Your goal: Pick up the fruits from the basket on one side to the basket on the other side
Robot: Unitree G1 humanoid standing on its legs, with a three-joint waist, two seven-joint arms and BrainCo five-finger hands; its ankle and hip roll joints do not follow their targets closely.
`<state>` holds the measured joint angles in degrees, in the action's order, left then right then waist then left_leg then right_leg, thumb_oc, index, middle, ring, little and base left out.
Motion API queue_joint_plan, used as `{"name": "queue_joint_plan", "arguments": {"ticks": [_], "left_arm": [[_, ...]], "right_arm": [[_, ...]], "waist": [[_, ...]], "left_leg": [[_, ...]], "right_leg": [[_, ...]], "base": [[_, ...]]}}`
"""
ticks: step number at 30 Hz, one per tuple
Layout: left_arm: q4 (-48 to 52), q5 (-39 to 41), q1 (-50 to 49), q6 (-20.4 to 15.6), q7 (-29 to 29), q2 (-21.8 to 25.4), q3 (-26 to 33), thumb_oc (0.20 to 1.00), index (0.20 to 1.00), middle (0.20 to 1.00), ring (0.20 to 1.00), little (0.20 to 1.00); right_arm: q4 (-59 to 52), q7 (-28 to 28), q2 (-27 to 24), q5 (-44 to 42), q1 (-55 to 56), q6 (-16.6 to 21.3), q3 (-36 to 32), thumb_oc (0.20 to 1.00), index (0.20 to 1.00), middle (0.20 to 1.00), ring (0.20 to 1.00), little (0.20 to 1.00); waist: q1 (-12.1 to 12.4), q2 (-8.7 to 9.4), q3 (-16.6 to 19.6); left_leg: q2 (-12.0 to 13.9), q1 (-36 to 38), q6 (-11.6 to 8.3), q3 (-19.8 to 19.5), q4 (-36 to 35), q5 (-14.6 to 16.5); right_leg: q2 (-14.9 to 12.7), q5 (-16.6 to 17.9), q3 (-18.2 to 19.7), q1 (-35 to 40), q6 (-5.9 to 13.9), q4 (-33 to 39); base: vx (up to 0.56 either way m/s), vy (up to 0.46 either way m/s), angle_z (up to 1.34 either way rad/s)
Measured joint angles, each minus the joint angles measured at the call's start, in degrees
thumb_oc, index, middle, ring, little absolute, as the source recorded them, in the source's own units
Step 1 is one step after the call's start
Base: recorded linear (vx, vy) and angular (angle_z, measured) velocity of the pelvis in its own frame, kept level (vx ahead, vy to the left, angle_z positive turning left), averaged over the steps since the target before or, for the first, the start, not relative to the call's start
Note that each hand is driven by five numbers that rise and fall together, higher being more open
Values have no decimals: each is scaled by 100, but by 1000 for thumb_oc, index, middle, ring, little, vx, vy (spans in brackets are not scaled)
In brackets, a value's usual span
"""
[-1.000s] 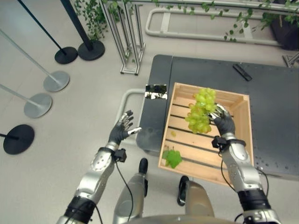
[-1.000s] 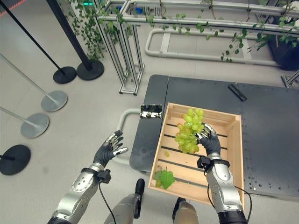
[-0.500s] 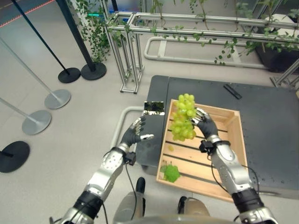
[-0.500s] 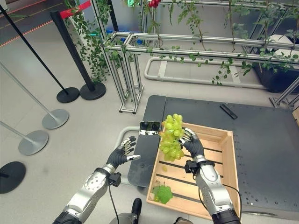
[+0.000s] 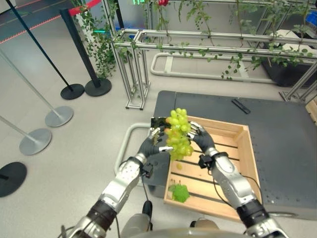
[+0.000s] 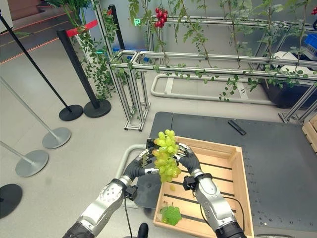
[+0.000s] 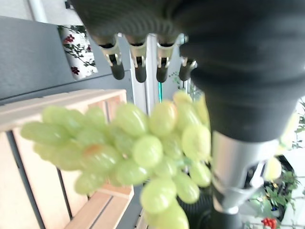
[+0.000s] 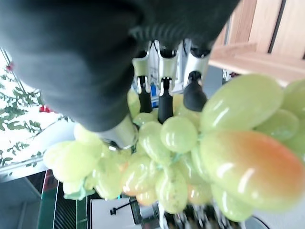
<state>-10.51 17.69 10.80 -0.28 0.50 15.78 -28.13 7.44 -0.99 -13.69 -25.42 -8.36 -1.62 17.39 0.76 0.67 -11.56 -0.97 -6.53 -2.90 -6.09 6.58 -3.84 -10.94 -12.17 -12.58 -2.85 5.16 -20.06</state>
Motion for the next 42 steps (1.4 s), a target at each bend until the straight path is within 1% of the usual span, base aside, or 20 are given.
{"name": "queue_joint_plan", "arguments": {"ticks": [8, 9, 13, 22, 24, 28, 29, 30, 34, 42], "left_arm": [[-117, 18, 37, -11, 311, -130, -7, 1000, 1000, 1000, 1000, 1000], [-186, 143, 52, -14, 377, -172, -9, 1000, 1000, 1000, 1000, 1000], [-254, 234, 101, -13, 428, -214, -52, 1000, 1000, 1000, 1000, 1000], [-430, 250, 230, -74, 477, -230, -108, 1000, 1000, 1000, 1000, 1000], [-442, 353, 242, -81, 550, -238, -149, 1000, 1000, 1000, 1000, 1000], [-502, 386, 333, -117, 605, -234, -206, 1000, 1000, 1000, 1000, 1000], [-557, 386, 389, -126, 624, -234, -229, 288, 288, 288, 288, 288], [-573, 386, 413, -137, 615, -228, -235, 200, 200, 200, 200, 200], [-677, 383, 428, -179, 619, -242, -302, 200, 200, 200, 200, 200], [-791, 383, 428, -160, 746, -237, -283, 200, 200, 200, 200, 200]], "right_arm": [[177, 14, 83, -4, -56, 1, 257, 200, 200, 200, 200, 200], [177, 14, 77, -5, -56, 0, 320, 200, 200, 200, 200, 200], [177, 13, 96, -9, -82, 0, 515, 200, 200, 200, 200, 200], [189, 28, 72, -105, -178, -1, 605, 200, 200, 200, 200, 200], [196, 45, 72, -140, -190, -1, 620, 200, 200, 200, 200, 200], [198, 94, 63, -345, -212, -1, 626, 200, 200, 200, 200, 200], [203, 126, 52, -346, -232, -2, 626, 200, 200, 200, 200, 200], [221, 150, 47, -346, -251, -3, 626, 200, 200, 200, 200, 200], [277, 166, -66, -568, -335, -6, 638, 200, 200, 200, 200, 200], [278, 166, -64, -570, -429, -37, 770, 200, 200, 200, 200, 200]], "waist": [[0, -9, 86], [0, -10, 88], [0, -9, 91], [-1, -11, 213], [-4, -18, 238], [-3, -19, 238], [-4, -19, 238], [-3, -19, 238], [-9, -22, 241], [-2, -23, 241]], "left_leg": [[10, 75, -3, 0, -38, 1], [10, 80, -3, 0, -52, 1], [10, 82, -2, -1, -55, 0], [10, 84, -3, -1, -81, -1], [8, 85, -3, 1, -88, 0], [9, 85, -3, 2, -88, -1], [10, 86, -3, 2, -88, -1], [10, 86, -3, 2, -88, -1], [13, 93, -3, 17, -90, 0], [22, 189, -3, 58, -112, 0]], "right_leg": [[9, 0, -28, 86, -1, 50], [8, 0, -28, 85, -1, 50], [8, 0, -27, 85, -2, 49], [8, 0, -30, 85, -1, 72], [7, 1, -29, 85, -1, 79], [9, 1, -29, 85, -1, 80], [9, 1, -29, 85, -1, 80], [9, 1, -29, 85, -1, 80], [10, 1, -22, 85, 0, 83], [17, 2, 3, 167, 0, 119]], "base": [[4, -3, 1], [0, 0, 0], [0, 0, 0], [0, 0, 0], [0, 0, 0], [0, 0, 0], [0, 0, 0], [0, 0, 0], [0, 0, 0], [3, 0, -1]]}}
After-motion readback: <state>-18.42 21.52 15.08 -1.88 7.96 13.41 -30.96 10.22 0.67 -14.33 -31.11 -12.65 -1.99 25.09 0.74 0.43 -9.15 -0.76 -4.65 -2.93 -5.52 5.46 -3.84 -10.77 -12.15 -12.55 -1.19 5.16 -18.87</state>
